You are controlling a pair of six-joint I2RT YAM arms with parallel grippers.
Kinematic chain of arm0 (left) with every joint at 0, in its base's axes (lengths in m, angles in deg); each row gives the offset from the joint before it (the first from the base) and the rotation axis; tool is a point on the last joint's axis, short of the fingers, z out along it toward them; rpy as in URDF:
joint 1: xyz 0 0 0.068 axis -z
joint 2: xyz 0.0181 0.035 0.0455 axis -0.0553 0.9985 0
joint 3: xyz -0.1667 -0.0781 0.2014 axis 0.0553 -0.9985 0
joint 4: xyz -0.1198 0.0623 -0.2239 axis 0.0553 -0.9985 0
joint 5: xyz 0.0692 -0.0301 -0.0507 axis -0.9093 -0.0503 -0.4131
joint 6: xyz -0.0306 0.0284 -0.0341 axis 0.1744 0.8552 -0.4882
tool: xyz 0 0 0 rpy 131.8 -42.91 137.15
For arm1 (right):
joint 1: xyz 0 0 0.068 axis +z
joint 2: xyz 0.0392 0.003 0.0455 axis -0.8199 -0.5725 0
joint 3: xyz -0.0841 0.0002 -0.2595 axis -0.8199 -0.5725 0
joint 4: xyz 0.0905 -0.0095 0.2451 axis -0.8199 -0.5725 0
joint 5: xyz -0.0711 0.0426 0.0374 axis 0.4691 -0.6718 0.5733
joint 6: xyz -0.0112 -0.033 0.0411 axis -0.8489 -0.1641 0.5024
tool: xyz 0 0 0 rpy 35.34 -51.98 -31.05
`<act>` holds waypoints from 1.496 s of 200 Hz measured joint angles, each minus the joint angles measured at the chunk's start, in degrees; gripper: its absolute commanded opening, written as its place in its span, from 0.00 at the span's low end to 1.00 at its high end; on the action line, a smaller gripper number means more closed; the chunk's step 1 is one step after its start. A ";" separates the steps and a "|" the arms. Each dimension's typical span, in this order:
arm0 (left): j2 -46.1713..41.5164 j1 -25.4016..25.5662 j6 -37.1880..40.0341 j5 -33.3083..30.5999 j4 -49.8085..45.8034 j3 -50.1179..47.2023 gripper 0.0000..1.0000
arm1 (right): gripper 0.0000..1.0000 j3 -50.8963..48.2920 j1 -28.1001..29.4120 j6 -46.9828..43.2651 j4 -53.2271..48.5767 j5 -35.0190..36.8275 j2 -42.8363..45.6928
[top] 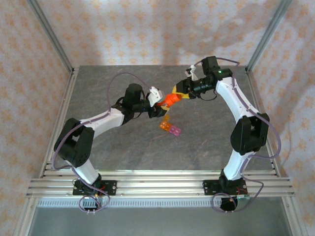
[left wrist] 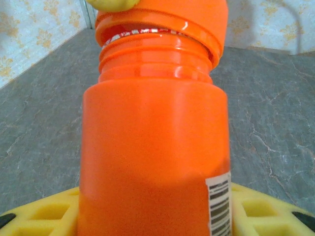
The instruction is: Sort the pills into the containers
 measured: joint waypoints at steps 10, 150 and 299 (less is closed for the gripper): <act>0.00 0.07 0.20 0.00 0.00 0.00 0.00 | 0.34 0.00 -0.02 -0.26 -0.02 -0.37 -0.07; -1.09 0.94 3.54 2.84 -5.31 1.31 0.00 | 0.35 1.97 -0.20 -16.24 -9.03 -8.37 -3.37; -1.07 1.16 1.27 -0.83 -7.13 1.40 0.00 | 0.38 -5.62 0.59 -1.14 4.68 -5.44 -0.39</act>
